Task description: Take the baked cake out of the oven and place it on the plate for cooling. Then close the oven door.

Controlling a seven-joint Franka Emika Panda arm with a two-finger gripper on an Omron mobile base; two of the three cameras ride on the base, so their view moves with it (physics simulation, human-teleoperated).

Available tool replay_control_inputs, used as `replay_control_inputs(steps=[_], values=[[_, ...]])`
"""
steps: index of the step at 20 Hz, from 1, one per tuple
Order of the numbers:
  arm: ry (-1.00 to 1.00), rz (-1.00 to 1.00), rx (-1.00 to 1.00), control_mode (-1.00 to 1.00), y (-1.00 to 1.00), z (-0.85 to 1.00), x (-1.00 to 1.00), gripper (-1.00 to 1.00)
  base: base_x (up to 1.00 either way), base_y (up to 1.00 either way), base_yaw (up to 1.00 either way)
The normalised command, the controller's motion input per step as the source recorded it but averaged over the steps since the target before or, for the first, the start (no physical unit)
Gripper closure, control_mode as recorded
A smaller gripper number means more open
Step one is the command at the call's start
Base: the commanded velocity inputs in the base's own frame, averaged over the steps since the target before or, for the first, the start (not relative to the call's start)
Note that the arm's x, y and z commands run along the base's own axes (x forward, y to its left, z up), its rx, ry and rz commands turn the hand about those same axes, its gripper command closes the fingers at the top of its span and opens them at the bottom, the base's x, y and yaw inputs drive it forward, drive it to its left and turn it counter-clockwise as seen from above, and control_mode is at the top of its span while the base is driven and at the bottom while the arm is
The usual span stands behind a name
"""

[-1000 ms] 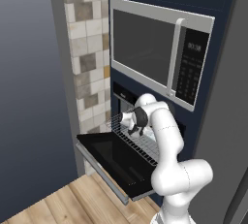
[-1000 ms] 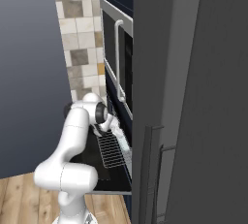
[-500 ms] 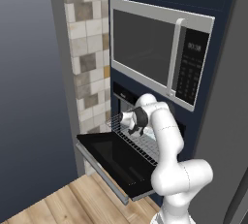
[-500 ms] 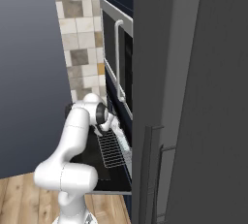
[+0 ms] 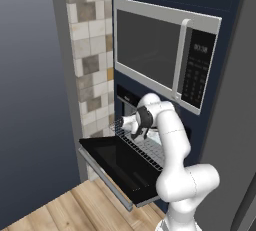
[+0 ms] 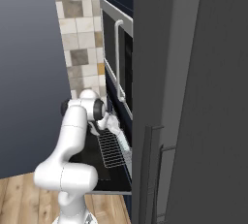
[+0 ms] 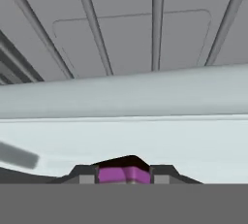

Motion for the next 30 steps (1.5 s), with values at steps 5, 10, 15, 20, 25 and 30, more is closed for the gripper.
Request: replay_control_inputs(steps=[5, 10, 15, 20, 25, 30], values=[[0.0, 0.1, 0.0, -1.0, 0.2, 0.3, -0.32, 1.0, 0.0, 0.0, 0.0], [0.0, 0.09, 0.02, -1.0, 0.14, 0.27, -0.48, 1.0, 0.0, 0.0, 0.0], [0.0, 0.08, 0.02, -1.0, 0.16, 0.17, -0.44, 1.0, 0.0, 0.0, 0.0], [0.0, 0.09, 0.03, -1.0, 0.24, 0.34, -0.54, 1.0, 0.0, 0.0, 0.0], [0.0, 0.09, 0.05, -1.0, 0.33, 0.61, -0.6, 1.0, 0.0, 0.0, 0.0], [0.0, 0.07, 0.05, -1.0, 0.41, 0.84, -0.47, 1.0, 0.0, 0.0, 0.0]])
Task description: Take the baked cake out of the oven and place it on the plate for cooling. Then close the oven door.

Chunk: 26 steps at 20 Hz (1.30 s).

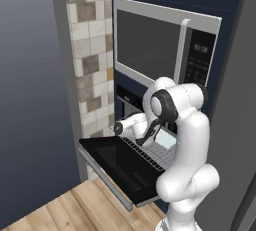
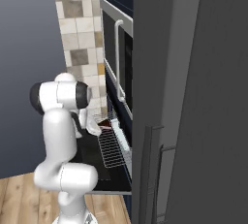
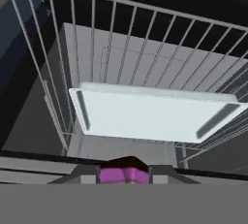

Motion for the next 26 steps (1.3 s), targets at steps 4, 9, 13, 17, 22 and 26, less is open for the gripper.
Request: replay_control_inputs(steps=[4, 9, 13, 17, 22, 26], values=[[0.0, 0.07, 0.05, -1.0, 0.39, 1.0, -0.35, 1.0, 0.0, 0.0, 0.0], [0.0, 0.04, 0.02, -1.0, 0.43, 1.0, -0.24, 1.0, 0.0, 0.0, 0.0], [0.0, 0.03, 0.0, -1.0, 0.5, 1.0, -0.26, 1.0, 0.0, 0.0, 0.0], [0.0, 0.01, 0.0, -1.0, 0.5, 1.0, -0.43, 1.0, 0.0, 0.0, 0.0], [-0.01, 0.0, 0.0, -1.0, 0.32, 0.98, -0.59, 1.0, 0.0, 0.0, 0.0], [-0.02, 0.0, 0.0, -1.0, 0.06, 0.89, -0.41, 1.0, 0.0, 0.0, 0.0]])
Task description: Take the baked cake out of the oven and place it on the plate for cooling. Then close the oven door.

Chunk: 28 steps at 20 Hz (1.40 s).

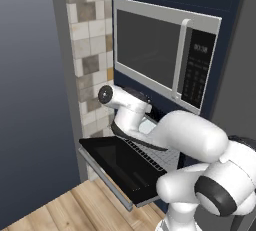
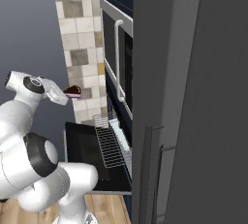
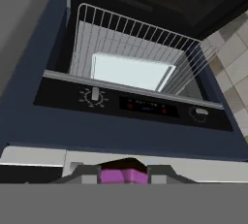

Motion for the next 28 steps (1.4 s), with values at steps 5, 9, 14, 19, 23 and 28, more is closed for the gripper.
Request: replay_control_inputs(steps=[5, 9, 14, 19, 23, 28], values=[[-0.03, 0.0, 0.0, -1.0, 0.0, 0.72, -0.29, 1.0, 0.0, 0.0, 0.0], [-0.05, 0.0, 0.0, -1.0, 0.0, 0.49, -0.57, 1.0, 0.0, 0.0, 0.0], [-0.01, 0.0, 0.0, -1.0, -0.01, 0.15, -0.47, 1.0, 0.0, 0.0, 0.0], [0.0, 0.0, 0.0, 1.0, -0.02, 0.0, -0.15, 1.0, -0.06, 0.0, 0.0], [0.0, 0.0, 0.0, 1.0, 0.0, 0.0, 0.0, 1.0, -0.79, 0.06, 0.0], [0.0, 0.0, 0.0, 1.0, 0.0, 0.0, 0.0, 1.0, -0.95, 0.22, 0.0]])
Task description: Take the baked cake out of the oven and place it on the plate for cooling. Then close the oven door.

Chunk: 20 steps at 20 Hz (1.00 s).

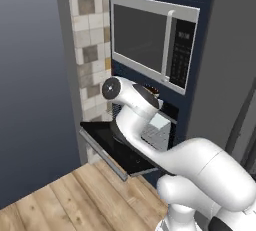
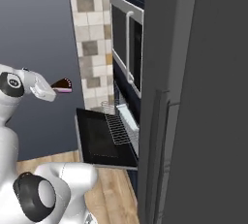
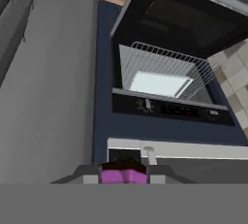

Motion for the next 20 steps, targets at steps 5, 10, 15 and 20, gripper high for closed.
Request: replay_control_inputs(steps=[5, 10, 15, 20], values=[[0.0, 0.0, 0.0, 1.0, 0.0, 0.0, 0.0, 1.0, -0.79, 0.5, 0.0], [0.0, 0.0, 0.0, 1.0, 0.0, 0.0, 0.0, 1.0, -0.33, 0.73, -0.08], [0.0, 0.0, 0.0, 1.0, 0.0, 0.0, 0.0, 1.0, -0.35, 0.48, -0.34], [0.0, 0.0, 0.0, 1.0, 0.0, 0.0, 0.0, 1.0, -0.49, 0.07, -0.59]])
